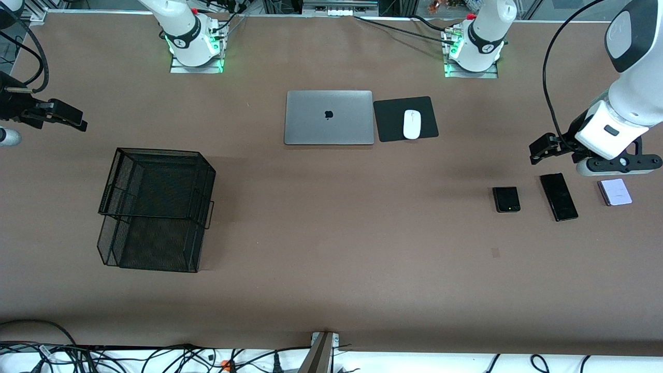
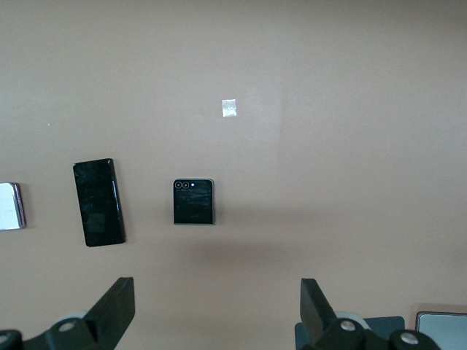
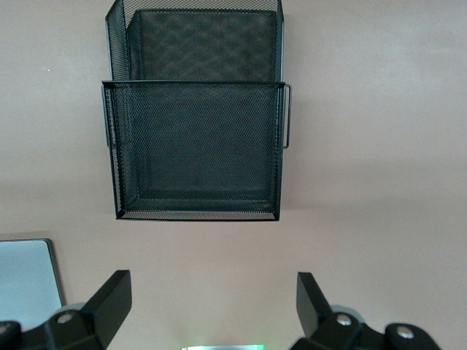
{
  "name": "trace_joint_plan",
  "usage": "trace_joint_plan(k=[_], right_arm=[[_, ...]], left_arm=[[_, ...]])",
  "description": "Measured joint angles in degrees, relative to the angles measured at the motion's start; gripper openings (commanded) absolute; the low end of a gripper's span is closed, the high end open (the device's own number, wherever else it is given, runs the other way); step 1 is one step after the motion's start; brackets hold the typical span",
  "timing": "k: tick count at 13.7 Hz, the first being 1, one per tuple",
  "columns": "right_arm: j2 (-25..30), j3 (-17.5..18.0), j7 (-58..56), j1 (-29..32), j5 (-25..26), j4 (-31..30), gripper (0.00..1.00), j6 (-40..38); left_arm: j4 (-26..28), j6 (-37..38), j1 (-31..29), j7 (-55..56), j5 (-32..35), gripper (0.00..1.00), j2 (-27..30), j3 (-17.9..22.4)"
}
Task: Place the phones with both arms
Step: 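Reach and grasp the small black flip phone with the left gripper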
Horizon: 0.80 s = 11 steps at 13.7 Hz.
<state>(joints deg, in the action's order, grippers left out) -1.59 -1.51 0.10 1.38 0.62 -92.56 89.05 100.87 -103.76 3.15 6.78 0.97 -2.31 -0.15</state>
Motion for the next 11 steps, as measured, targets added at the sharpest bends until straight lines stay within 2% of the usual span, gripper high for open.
trace_joint_plan(k=[7,9,11], right_arm=[[-0.1,-0.1,0.0,0.0,0.0,0.0,1.0,0.2],[-0.1,-0.1,0.0,0.0,0.0,0.0,1.0,0.3],[-0.1,-0.1,0.0,0.0,0.0,0.0,1.0,0.3]], left_arm=[[0.1,1.1,-0.1,-0.4,0.0,1.0,-1.3,0.0],[0.7,3.0,-1.1,-0.4,0.0,1.0,-5.1,0.2],[1.1,1.8,-3.8,-0.7,0.1,1.0,-11.6,0.3]])
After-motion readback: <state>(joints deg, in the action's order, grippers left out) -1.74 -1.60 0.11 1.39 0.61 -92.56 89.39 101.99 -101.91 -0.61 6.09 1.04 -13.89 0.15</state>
